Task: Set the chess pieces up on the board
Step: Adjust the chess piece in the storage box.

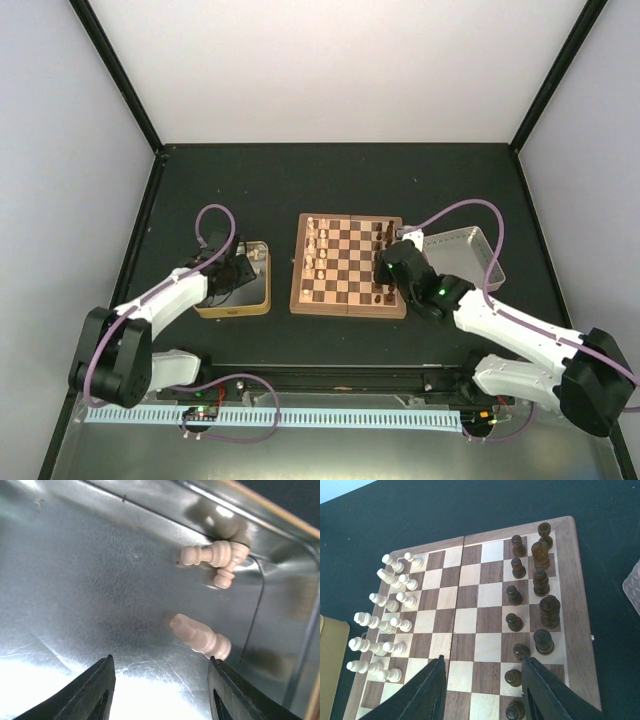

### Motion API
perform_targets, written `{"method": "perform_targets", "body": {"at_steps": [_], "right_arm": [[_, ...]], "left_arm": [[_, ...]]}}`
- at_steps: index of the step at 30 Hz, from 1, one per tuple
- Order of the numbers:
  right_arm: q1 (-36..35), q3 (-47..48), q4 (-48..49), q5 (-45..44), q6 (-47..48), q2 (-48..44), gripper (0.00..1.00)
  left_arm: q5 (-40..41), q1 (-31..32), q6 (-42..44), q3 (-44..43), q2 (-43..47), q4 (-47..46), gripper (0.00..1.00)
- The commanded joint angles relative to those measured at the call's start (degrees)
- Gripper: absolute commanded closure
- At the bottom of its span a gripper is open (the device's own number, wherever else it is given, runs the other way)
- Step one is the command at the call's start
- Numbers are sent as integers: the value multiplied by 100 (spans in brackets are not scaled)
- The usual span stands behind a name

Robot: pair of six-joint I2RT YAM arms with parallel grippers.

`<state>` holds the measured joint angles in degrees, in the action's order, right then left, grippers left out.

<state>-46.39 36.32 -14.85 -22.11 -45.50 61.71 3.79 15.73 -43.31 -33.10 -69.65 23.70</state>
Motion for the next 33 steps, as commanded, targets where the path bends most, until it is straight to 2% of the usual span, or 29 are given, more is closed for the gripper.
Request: {"method": "perform_targets", "body": {"at_steps": [1,16,27,33], "right_arm": [[31,236,150,-3,96,135,58],[29,429,129,39,155,464,58],[35,336,243,-121,140,374,58],[76,307,364,33,142,431,58]], "left_arm": [[-554,-212,-29,-45,-489,-413,50],[-397,-319,30,-93,-1053,-637,64],[-329,-218,463,-498,-122,8,59],[-608,208,909,-953,162,59,56]]}}
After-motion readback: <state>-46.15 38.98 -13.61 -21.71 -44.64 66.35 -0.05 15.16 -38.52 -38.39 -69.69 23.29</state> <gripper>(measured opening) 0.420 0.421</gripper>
